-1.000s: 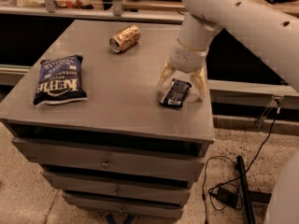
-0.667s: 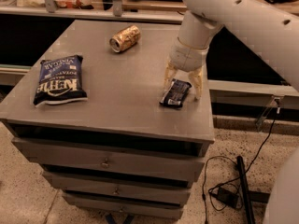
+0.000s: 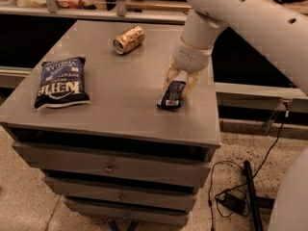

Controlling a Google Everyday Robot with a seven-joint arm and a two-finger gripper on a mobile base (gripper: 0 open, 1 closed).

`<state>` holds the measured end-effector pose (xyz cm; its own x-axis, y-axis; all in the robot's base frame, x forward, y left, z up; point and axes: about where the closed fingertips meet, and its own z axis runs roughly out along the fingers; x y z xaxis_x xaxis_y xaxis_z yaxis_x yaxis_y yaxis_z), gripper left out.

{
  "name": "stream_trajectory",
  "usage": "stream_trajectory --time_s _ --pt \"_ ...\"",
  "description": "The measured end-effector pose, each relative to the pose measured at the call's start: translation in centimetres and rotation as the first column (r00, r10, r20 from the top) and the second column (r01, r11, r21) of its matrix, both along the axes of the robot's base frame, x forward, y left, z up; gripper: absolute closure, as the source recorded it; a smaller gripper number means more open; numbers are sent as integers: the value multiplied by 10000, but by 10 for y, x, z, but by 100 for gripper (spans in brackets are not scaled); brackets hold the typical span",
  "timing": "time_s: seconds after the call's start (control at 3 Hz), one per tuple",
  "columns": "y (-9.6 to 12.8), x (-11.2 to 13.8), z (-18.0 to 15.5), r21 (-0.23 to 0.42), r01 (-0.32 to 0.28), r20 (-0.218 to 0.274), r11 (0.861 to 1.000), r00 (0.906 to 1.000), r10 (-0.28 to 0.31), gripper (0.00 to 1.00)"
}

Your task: Pick rxbar blueberry

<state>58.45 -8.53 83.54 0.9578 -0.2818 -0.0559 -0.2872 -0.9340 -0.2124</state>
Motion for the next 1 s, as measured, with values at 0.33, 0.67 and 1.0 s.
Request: stream_trajectory --time_s 0.33,0.67,1.0 --pt "12 -11 22 -191 255 375 9995 9990 -248 100" --pt "28 -31 62 -170 579 846 9982 9948 -562 100" --pt "39 -43 90 252 640 789 9976 9947 -658 100"
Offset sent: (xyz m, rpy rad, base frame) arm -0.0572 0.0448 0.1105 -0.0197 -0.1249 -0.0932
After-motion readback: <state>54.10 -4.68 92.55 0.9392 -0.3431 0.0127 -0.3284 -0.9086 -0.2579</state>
